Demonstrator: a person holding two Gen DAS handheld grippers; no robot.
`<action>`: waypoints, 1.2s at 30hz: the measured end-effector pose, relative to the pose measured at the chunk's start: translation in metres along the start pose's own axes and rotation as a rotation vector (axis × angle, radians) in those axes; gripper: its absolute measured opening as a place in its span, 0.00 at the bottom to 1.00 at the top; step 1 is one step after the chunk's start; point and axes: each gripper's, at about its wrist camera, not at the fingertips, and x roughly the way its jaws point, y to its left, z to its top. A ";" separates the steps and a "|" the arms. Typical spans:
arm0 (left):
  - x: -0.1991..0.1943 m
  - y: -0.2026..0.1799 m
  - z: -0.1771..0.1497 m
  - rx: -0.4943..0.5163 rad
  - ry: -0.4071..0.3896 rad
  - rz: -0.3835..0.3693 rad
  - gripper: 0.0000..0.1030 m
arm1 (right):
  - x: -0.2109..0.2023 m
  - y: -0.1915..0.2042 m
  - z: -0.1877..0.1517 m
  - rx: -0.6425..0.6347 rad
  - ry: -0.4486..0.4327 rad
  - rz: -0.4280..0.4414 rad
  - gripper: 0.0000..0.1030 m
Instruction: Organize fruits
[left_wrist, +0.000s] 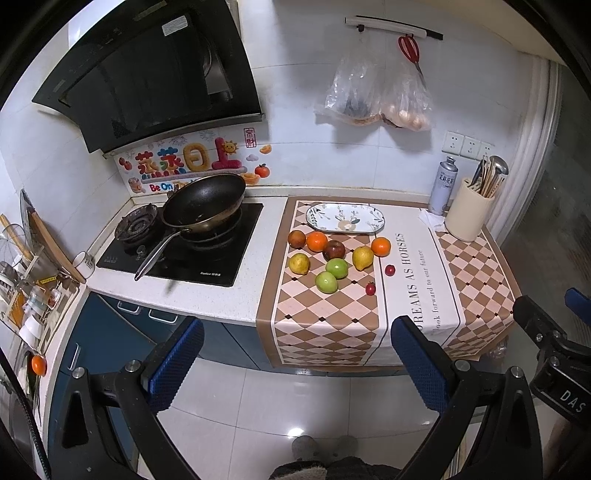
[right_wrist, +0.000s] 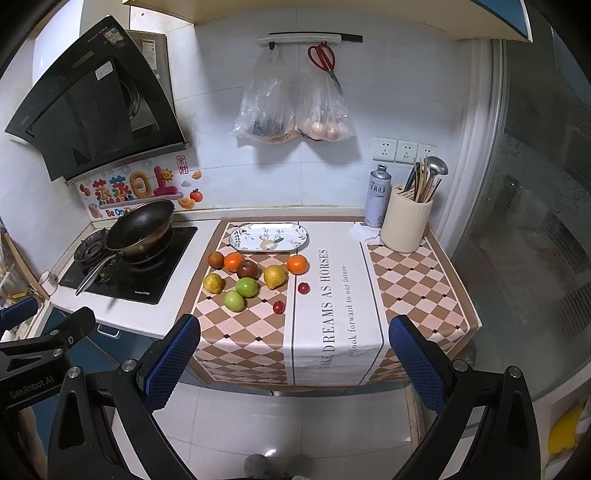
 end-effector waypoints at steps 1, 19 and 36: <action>-0.001 -0.002 0.001 0.002 -0.001 0.002 1.00 | -0.001 0.002 0.000 0.000 0.002 0.001 1.00; -0.005 -0.010 0.007 0.004 -0.001 0.004 1.00 | 0.000 -0.001 0.003 -0.008 -0.005 0.009 1.00; -0.007 -0.020 0.009 0.001 -0.001 0.001 1.00 | -0.001 -0.001 0.004 -0.009 -0.006 0.007 1.00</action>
